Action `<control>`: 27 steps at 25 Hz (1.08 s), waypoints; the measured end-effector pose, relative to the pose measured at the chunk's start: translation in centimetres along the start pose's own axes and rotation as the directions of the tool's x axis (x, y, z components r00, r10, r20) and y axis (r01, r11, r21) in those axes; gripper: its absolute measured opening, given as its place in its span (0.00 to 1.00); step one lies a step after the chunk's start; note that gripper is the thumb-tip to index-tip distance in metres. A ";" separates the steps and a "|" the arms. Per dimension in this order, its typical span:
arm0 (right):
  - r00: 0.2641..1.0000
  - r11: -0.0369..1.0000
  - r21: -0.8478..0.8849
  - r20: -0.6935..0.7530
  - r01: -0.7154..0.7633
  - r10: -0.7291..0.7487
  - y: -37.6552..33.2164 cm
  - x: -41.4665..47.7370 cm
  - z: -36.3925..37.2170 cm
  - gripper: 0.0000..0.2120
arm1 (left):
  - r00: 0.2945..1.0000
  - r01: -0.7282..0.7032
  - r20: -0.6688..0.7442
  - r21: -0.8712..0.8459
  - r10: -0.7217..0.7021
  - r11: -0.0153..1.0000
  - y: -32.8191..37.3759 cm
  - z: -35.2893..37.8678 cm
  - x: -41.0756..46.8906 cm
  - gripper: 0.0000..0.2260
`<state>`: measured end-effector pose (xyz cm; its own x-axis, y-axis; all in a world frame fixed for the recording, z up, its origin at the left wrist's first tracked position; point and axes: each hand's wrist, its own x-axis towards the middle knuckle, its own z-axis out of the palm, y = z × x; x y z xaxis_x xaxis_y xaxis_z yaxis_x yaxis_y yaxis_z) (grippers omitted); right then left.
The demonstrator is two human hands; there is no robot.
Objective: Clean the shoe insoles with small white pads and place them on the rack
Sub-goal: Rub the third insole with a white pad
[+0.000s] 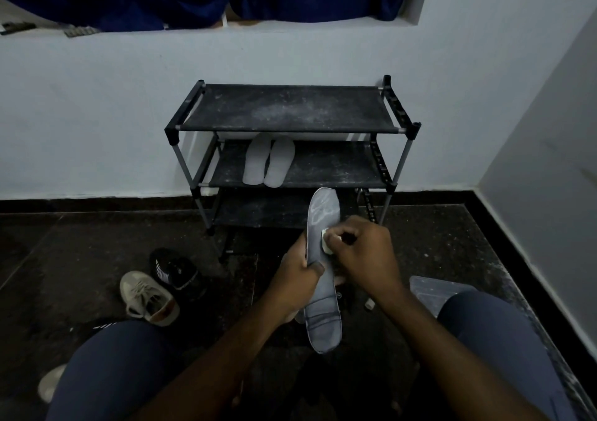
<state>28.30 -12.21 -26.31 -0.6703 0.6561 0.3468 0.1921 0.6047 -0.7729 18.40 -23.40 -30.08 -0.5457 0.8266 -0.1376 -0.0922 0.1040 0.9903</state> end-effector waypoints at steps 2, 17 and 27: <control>0.998 0.999 -0.014 -0.057 -0.040 0.039 0.5 0.4 -0.5 0.04 | 1.000 0.017 0.014 -0.035 -0.016 0.999 0.0 0.2 -0.2 0.30; 0.998 0.998 0.046 -0.026 0.051 -0.050 -0.2 0.3 -0.5 0.04 | 0.998 0.052 0.032 -0.026 -0.052 0.998 0.0 0.6 -0.5 0.31; 0.997 0.990 0.117 -0.005 0.080 -0.080 -0.7 0.1 0.0 0.03 | 0.998 0.031 0.049 -0.073 -0.027 0.997 0.5 0.9 -0.8 0.33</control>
<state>28.09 -12.54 -25.67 -0.6802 0.6078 0.4097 0.0530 0.5983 -0.7995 19.55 -23.54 -29.47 -0.5018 0.8494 -0.1635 -0.1699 0.0886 0.9815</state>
